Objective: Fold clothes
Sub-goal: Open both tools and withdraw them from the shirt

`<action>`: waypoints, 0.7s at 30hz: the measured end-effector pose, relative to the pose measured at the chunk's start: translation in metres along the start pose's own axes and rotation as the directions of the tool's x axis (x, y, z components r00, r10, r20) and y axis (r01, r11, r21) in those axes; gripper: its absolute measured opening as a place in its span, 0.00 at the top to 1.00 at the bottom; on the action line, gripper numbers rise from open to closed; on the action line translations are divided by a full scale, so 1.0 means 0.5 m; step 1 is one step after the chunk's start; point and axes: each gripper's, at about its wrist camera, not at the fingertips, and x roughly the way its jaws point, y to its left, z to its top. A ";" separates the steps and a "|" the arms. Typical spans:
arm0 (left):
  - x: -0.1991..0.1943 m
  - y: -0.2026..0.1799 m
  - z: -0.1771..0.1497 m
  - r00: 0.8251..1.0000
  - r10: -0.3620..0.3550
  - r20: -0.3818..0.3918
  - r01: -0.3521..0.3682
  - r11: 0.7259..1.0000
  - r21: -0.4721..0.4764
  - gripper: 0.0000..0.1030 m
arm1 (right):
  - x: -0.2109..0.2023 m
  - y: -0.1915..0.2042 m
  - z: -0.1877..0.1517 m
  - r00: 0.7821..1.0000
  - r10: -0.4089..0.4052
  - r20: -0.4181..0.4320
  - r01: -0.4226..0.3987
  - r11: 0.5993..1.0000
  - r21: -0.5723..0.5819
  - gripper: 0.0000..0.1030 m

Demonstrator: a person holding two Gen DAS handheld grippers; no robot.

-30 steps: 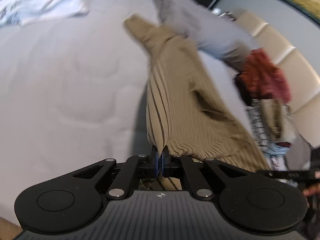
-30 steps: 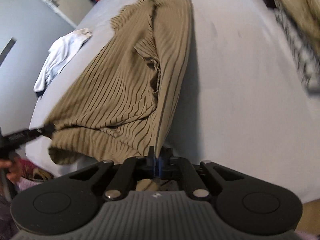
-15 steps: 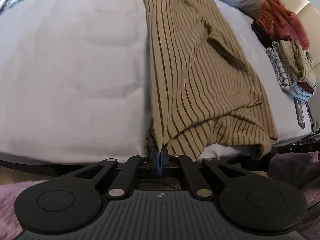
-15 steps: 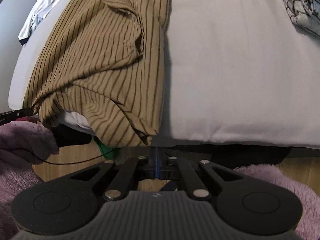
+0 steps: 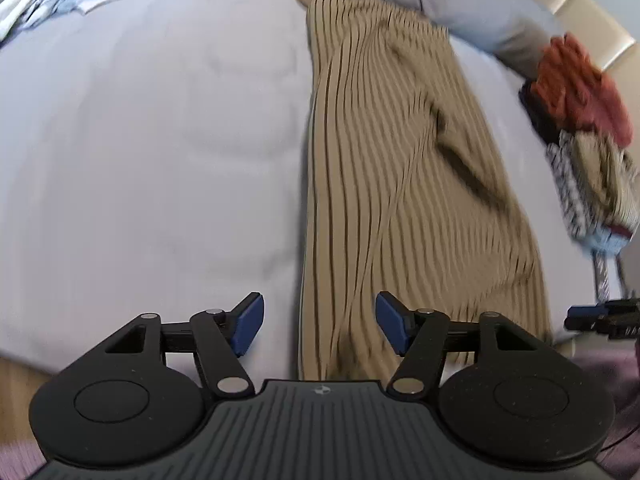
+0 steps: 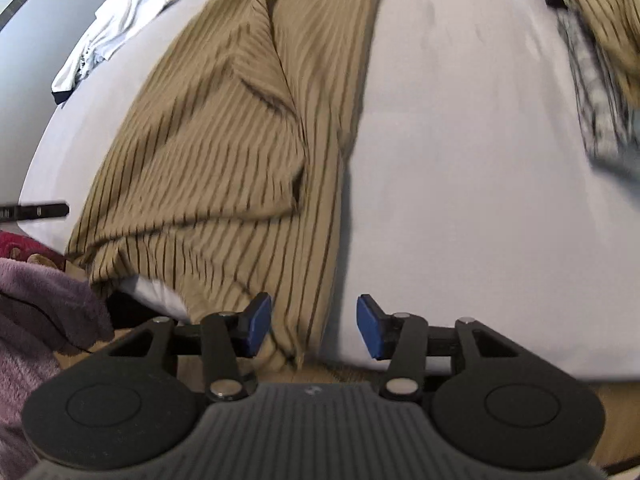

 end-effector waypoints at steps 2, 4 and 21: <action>0.009 0.002 0.039 1.000 -0.015 0.016 0.015 1.000 -0.003 0.39 | -0.006 -0.002 0.033 0.999 0.001 0.039 -0.001 1.000 -0.003 0.50; 0.028 0.003 0.074 0.999 -0.024 0.021 0.024 1.000 -0.001 0.39 | -0.005 -0.006 0.067 0.996 0.005 0.091 -0.006 1.000 0.014 0.49; 0.239 0.022 0.357 0.993 -0.059 0.100 0.060 0.998 -0.001 0.39 | 0.159 -0.122 0.377 0.974 -0.012 0.226 -0.010 0.995 0.096 0.33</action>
